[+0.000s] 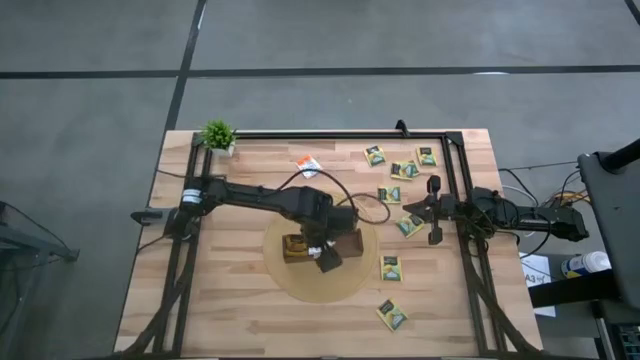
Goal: Pick & Place Tea
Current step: Put the left orange tea sachet into the mid section of the wooden organizer
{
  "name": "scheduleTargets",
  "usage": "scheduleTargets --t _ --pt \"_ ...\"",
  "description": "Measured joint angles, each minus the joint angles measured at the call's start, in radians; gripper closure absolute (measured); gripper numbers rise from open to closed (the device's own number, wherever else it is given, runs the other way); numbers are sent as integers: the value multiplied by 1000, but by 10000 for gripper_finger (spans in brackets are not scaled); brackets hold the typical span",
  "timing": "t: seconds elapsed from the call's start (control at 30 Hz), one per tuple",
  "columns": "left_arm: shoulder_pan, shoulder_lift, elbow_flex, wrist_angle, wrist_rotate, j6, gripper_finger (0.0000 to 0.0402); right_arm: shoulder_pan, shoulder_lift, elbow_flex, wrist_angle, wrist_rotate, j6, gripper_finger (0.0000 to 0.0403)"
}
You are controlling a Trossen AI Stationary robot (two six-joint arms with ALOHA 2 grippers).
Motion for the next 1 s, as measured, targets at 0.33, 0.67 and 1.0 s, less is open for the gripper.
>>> scheduleTargets --t 0.33,0.67,1.0 --pt "-91 -2 -39 178 6 -9 97 0 0 0 0 0 0 394" --pt "-55 0 -160 208 -138 -17 97 0 0 0 0 0 0 394" --pt "-19 0 -156 220 -194 11 97 0 0 0 0 0 0 394"
